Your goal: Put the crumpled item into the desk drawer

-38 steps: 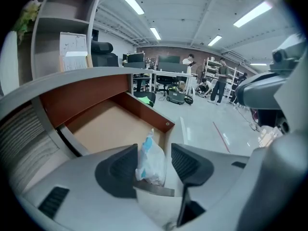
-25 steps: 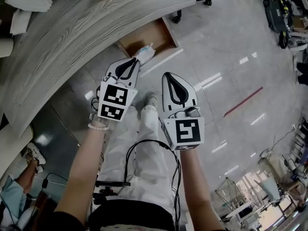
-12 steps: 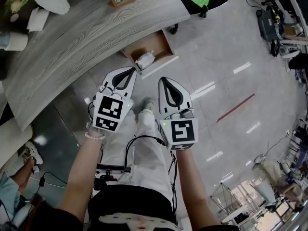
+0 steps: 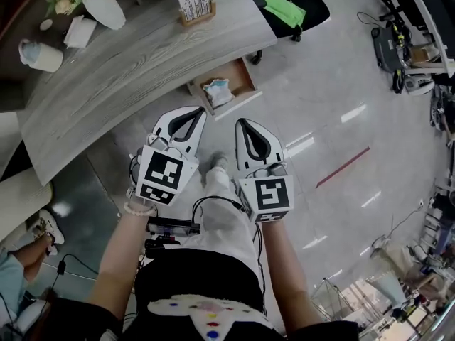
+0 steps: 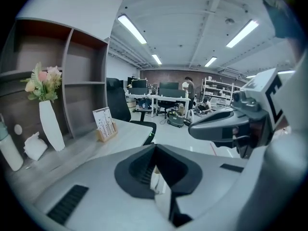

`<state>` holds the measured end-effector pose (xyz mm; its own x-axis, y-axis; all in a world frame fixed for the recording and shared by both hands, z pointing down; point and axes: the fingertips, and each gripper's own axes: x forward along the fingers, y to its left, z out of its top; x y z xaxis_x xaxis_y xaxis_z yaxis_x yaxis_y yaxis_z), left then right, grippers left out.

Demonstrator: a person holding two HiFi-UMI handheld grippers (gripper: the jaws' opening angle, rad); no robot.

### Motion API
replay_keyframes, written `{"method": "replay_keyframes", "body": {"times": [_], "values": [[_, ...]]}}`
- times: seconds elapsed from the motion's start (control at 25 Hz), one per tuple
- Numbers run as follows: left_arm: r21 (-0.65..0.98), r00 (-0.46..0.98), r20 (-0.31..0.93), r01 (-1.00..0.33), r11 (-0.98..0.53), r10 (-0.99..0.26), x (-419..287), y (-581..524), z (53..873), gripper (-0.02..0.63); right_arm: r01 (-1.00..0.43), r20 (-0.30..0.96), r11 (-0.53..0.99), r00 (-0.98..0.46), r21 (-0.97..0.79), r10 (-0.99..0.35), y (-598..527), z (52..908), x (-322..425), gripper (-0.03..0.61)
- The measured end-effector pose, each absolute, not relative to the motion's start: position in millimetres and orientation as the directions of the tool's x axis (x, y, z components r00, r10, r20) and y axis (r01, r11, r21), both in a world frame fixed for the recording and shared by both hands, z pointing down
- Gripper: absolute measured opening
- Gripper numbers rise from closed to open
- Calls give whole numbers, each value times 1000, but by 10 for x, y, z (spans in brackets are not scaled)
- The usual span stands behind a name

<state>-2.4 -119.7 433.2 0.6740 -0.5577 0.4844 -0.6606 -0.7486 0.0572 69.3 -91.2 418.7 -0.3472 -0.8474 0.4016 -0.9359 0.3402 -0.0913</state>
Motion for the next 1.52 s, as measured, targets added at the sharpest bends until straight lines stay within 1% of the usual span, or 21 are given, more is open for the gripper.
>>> {"method": "replay_keyframes", "body": {"times": [0.36, 0.8, 1.12, 1.24, 1.4, 1.52], "values": [[34, 655, 449, -692, -722, -607, -233, -1123, 3802, 11, -923, 364, 377, -378, -75, -852, -850, 3740, 580, 3], [-1, 660, 389, -697, -717, -642, -268, -1079, 3265, 11, -916, 316, 401, -386, -18, -867, -907, 3311, 699, 3], [-12, 641, 371, -720, -694, -672, -366, -1008, 3069, 11, -899, 254, 439, -428, -17, -867, -875, 2903, 606, 3], [-15, 639, 365, -723, -691, -677, -376, -965, 2994, 11, -895, 282, 446, -427, 2, -859, -823, 2841, 601, 3], [-22, 633, 352, -731, -682, -689, -379, -935, 2917, 11, -889, 239, 458, -443, 11, -864, -790, 2783, 595, 3], [-23, 630, 346, -735, -678, -695, -389, -933, 2898, 11, -885, 253, 465, -447, 11, -858, -751, 2819, 595, 2]]}}
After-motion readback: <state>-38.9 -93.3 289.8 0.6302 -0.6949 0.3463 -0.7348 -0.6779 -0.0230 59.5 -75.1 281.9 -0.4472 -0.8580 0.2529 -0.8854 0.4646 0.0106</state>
